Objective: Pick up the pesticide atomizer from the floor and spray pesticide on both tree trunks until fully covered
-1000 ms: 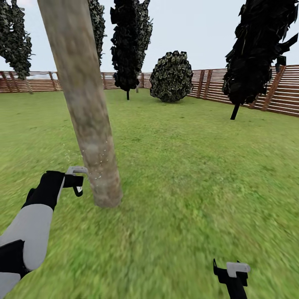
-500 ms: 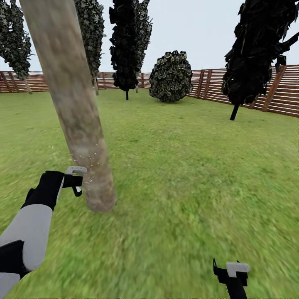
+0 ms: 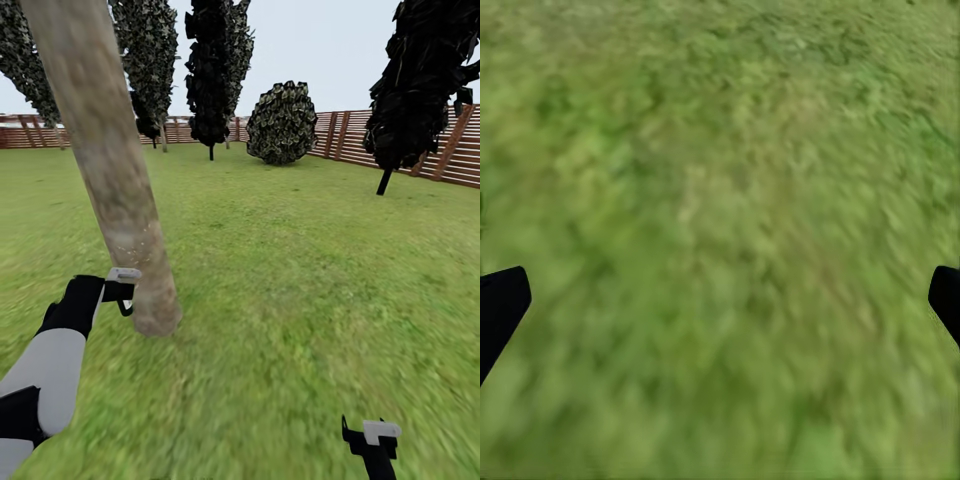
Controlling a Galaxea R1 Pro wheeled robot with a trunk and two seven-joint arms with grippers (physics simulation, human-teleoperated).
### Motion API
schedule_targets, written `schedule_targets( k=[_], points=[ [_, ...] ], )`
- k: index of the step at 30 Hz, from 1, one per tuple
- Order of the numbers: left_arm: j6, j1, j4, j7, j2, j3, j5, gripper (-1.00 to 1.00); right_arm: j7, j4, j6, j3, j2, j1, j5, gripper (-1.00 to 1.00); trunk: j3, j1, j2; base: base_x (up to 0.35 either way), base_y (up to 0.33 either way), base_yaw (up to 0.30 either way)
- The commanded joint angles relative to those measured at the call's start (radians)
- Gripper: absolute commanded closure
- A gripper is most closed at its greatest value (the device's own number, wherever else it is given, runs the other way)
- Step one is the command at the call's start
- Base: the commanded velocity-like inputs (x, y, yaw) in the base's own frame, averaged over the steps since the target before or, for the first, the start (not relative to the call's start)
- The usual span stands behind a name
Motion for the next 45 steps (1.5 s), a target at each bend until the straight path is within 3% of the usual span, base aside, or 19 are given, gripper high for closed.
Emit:
schedule_targets(
  k=[1, 24, 26, 32, 37, 39, 41, 43, 45],
  points=[
    [0.002, -0.001, -0.001, -0.008, -0.001, 0.004, -0.011, 1.00, -0.007, 0.002, -0.002, -0.004, 0.000, -0.001, 0.011, -1.00, -0.001, 0.000, 0.000, 0.000, -0.276, 0.276],
    [0.001, 0.001, -0.002, -0.004, 0.000, 0.005, -0.011, 1.00, -0.007, 0.002, -0.003, -0.004, -0.001, -0.001, 0.011, -1.00, -0.001, 0.000, 0.000, 0.079, -0.267, 0.068],
    [0.001, 0.005, -0.003, -0.003, 0.006, 0.010, -0.012, 1.00, -0.007, 0.002, -0.003, -0.004, -0.001, -0.001, 0.011, -1.00, -0.001, 0.000, 0.000, 0.174, -0.249, 0.275],
    [0.000, 0.016, -0.046, -0.001, 0.053, 0.012, -0.012, 1.00, -0.007, 0.002, -0.003, -0.004, -0.001, -0.001, 0.011, -1.00, -0.001, 0.000, 0.000, 0.175, -0.249, 0.273],
    [-0.001, 0.026, -0.038, -0.001, 0.035, 0.014, -0.011, 1.00, -0.007, 0.002, -0.003, -0.004, -0.001, -0.001, 0.011, -1.00, -0.001, 0.000, 0.000, 0.174, -0.249, 0.059],
    [-0.002, 0.037, -0.035, 0.001, 0.045, 0.034, -0.010, 1.00, -0.007, 0.002, -0.003, -0.004, -0.001, -0.001, 0.011, -1.00, -0.001, 0.000, 0.000, 0.175, -0.249, 0.003],
    [-0.003, 0.068, -0.041, 0.026, 0.051, 0.055, -0.011, 1.00, -0.007, 0.002, -0.002, -0.004, 0.000, -0.001, 0.011, -1.00, -0.001, 0.000, 0.000, 0.174, -0.249, 0.001],
    [-0.009, 0.115, -0.046, 0.099, 0.062, 0.066, -0.009, 1.00, -0.007, 0.002, -0.003, -0.004, -0.001, -0.001, 0.011, -1.00, -0.001, 0.000, 0.000, 0.175, -0.249, 0.000],
    [-0.010, 0.131, -0.047, 0.112, 0.063, 0.066, -0.006, 1.00, -0.007, 0.002, -0.003, -0.003, 0.000, -0.001, 0.011, -1.00, -0.001, 0.000, 0.000, 0.174, -0.249, 0.000]
  ],
)
